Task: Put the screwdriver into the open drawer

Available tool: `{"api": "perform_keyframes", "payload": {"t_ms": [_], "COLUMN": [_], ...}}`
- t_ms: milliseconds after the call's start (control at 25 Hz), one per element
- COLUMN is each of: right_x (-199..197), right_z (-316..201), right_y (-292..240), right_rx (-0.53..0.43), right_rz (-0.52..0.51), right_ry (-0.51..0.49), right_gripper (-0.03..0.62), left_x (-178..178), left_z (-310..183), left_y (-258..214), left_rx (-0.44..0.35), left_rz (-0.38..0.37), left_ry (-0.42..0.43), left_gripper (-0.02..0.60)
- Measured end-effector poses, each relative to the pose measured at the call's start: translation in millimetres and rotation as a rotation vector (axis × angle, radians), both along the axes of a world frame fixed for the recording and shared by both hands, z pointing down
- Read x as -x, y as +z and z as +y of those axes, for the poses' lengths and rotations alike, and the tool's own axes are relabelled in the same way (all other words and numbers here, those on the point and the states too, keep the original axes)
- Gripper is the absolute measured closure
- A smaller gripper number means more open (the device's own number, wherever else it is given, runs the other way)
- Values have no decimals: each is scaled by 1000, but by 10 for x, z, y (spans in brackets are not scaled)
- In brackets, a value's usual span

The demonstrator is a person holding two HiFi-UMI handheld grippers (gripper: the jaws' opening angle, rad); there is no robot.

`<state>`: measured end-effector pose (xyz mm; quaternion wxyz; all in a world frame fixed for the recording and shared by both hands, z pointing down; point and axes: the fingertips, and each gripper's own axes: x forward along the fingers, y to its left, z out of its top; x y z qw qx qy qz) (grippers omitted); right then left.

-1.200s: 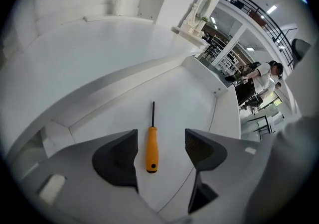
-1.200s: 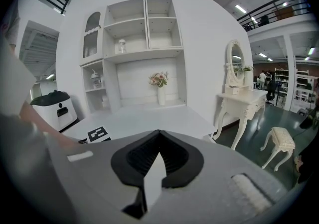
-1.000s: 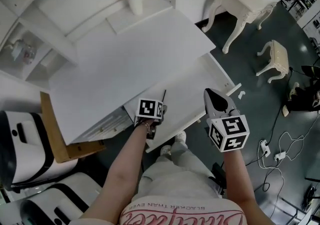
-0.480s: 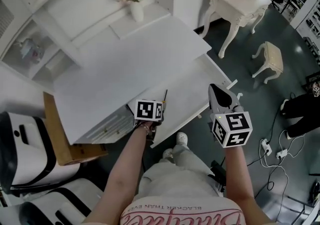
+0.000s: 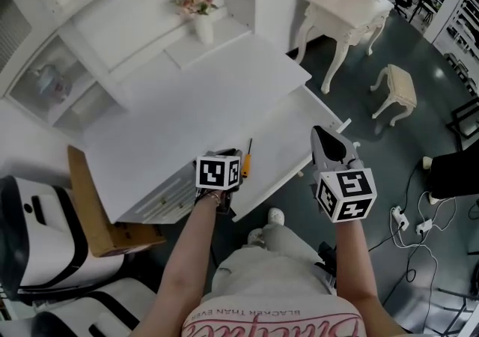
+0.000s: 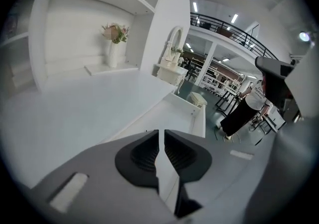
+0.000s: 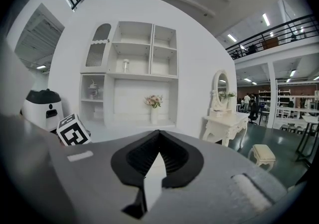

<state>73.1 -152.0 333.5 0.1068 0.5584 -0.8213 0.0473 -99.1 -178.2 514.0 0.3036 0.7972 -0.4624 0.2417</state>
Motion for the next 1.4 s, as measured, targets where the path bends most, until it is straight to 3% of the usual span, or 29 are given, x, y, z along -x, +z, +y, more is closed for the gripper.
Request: {"api": "perform_keyframes", "payload": {"t_ms": [120, 680, 960, 1400], "right_x": [16, -153, -87, -207], "right_z": [30, 53, 172, 261], "right_y": [-33, -458, -636, -964], "right_rx": [-7, -135, -169, -240], "right_rz": [4, -14, -10, -28], "right_ry": [-3, 4, -56, -67], "right_gripper": [592, 592, 593, 594], "left_x": [25, 157, 115, 33], "left_z": [2, -53, 99, 177], "left_y": [-130, -946, -1404, -2172], "left_rx": [-50, -218, -386, -620], "left_rz": [-5, 25, -12, -39], "left_ry": [-7, -121, -100, -85], "left_gripper": [565, 565, 565, 565]}}
